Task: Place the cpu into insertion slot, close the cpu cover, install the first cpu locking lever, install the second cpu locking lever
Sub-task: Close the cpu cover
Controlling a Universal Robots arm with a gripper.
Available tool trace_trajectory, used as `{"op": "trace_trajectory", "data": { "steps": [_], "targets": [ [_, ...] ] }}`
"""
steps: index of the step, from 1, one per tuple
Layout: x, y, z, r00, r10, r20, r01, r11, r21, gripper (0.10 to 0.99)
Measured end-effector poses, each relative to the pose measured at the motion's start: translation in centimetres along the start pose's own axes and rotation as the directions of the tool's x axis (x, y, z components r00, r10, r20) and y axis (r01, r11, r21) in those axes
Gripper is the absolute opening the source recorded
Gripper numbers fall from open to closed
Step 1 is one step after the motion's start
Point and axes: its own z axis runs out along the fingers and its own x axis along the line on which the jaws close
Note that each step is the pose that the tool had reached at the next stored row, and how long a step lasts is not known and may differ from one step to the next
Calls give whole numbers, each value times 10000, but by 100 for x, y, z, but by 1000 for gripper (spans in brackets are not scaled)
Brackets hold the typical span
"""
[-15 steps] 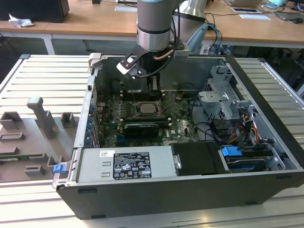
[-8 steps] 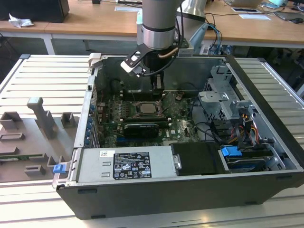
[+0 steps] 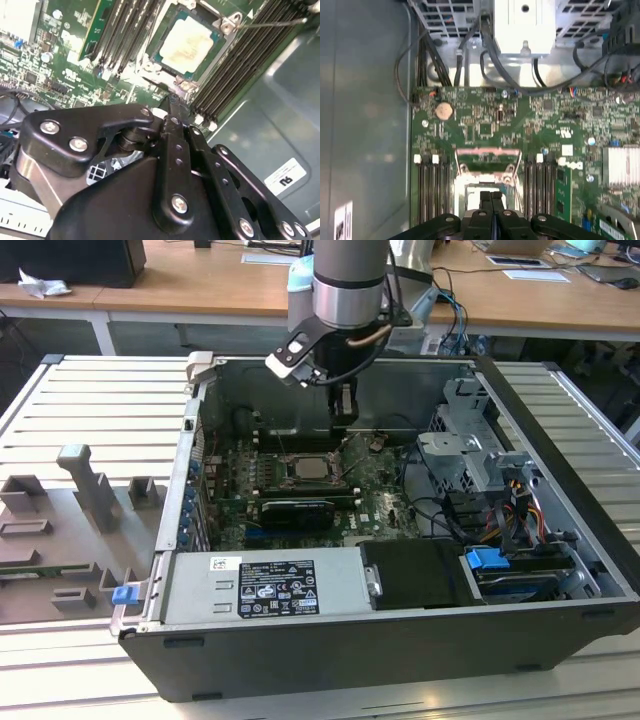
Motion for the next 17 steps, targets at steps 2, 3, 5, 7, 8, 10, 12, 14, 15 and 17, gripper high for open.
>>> {"op": "trace_trajectory", "data": {
  "steps": [2,3,5,7,8,10,12,14,15,17],
  "targets": [
    [0,14,8,10000,-6,0,6,10000,10,106],
    [0,21,9,10000,-9,2,9,10000,12,106],
    [0,27,10,10000,-8,0,8,10000,10,106],
    [0,46,11,10000,-8,0,8,10000,10,106],
    [0,52,12,10000,-8,0,8,10000,11,106],
    [0,77,12,10000,-8,1,8,10000,11,106],
    [0,115,14,10000,-8,1,8,10000,11,106],
    [0,154,17,10000,-7,0,7,10000,11,106],
    [1,173,19,10000,-8,0,8,10000,10,106],
    [1,216,25,10000,-10,0,10,10000,13,106]
  ]
}}
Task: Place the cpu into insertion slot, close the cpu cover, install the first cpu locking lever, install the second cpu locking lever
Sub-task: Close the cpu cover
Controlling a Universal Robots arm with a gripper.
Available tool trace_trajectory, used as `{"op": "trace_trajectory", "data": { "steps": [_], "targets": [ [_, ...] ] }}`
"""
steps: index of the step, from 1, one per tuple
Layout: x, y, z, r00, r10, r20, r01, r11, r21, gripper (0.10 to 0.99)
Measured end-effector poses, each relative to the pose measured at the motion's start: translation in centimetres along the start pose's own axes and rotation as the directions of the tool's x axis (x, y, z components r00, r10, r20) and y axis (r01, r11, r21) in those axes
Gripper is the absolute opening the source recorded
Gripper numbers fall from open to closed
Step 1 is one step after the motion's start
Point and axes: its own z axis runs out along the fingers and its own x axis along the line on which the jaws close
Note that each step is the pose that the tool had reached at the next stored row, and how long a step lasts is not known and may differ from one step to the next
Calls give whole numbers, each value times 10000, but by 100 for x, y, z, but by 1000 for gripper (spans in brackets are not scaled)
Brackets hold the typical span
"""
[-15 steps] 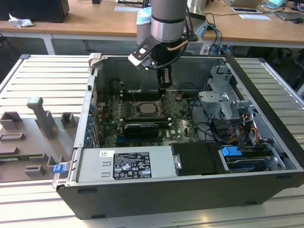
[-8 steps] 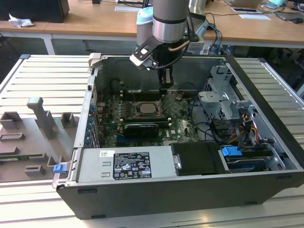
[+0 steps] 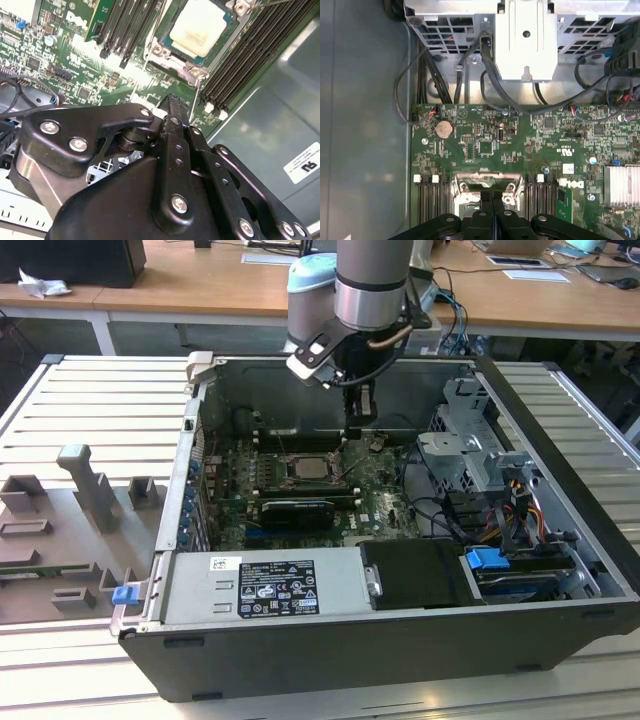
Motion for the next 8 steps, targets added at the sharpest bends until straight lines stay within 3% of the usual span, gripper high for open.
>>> {"op": "trace_trajectory", "data": {
  "steps": [8],
  "targets": [
    [4,156,33,10000,-34,6,34,10000,56,106]
  ]
}}
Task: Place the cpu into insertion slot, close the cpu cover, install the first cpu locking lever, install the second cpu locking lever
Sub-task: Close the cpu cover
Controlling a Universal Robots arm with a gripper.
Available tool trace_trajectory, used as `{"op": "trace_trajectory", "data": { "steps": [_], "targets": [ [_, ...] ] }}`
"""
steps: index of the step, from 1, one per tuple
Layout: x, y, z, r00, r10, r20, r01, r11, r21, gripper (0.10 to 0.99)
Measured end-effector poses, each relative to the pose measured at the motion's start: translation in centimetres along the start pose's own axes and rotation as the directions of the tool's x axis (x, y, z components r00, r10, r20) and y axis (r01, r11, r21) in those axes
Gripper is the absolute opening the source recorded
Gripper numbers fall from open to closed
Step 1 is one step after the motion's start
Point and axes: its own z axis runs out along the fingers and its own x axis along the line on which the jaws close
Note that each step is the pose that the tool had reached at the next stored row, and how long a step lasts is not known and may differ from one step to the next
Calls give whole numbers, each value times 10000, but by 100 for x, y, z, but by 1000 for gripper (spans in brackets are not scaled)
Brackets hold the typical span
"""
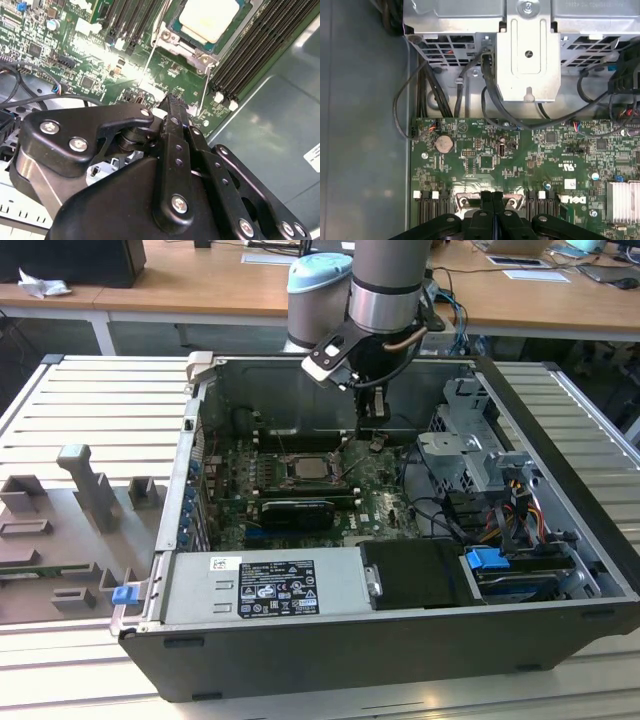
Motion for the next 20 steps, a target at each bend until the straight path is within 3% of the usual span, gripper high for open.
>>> {"op": "trace_trajectory", "data": {
  "steps": [20],
  "targets": [
    [0,129,12,10000,-2,15,2,10000,12,106]
  ]
}}
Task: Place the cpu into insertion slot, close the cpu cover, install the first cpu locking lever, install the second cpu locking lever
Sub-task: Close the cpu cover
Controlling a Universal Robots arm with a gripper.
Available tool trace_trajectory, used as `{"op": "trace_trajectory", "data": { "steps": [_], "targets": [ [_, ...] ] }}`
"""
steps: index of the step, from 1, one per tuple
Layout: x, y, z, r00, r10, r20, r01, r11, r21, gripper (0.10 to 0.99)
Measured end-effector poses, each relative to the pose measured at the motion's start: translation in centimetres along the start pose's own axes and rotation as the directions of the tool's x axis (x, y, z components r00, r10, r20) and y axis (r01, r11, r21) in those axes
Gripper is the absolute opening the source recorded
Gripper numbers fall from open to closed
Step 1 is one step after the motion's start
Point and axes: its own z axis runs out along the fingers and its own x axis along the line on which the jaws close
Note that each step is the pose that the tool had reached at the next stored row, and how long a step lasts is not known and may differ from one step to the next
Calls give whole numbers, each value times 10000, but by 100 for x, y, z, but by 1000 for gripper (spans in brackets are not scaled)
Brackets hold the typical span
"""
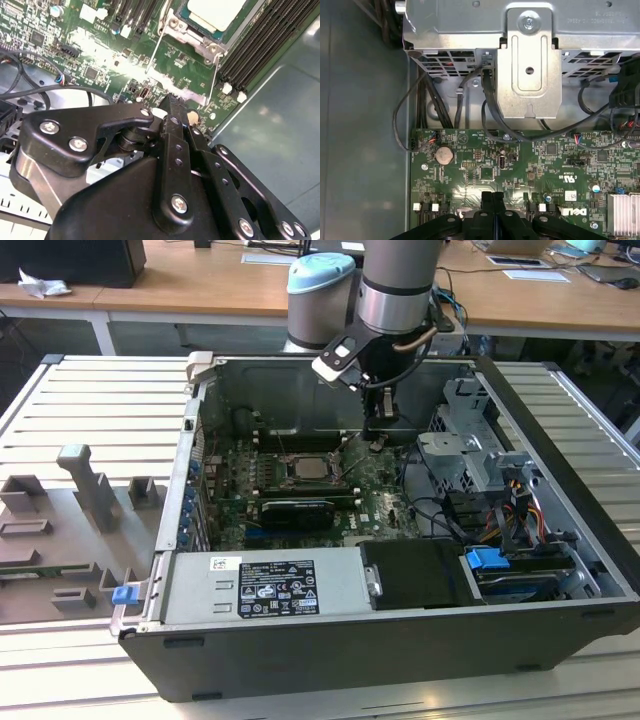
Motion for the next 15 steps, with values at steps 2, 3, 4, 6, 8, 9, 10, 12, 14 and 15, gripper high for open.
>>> {"op": "trace_trajectory", "data": {
  "steps": [2,3,4,6,8,9,10,12,14,15],
  "targets": [
    [0,27,16,10000,0,1,0,10000,17,106],
    [0,47,27,10000,-2,1,2,10000,32,106],
    [0,67,44,10000,-8,1,8,10000,56,106],
    [0,77,92,10000,-29,-1,29,9999,99,106],
    [-1,78,124,10000,-44,-3,44,9999,130,106],
    [-2,78,129,10000,-61,-1,61,9999,156,106],
    [-1,78,129,10000,-69,-2,69,9998,209,106],
    [-1,67,130,10000,-64,-6,64,9996,260,106],
    [0,29,130,10000,-67,-6,67,9996,263,106],
    [-1,4,128,10000,-69,-4,69,9996,263,106]
  ]
}}
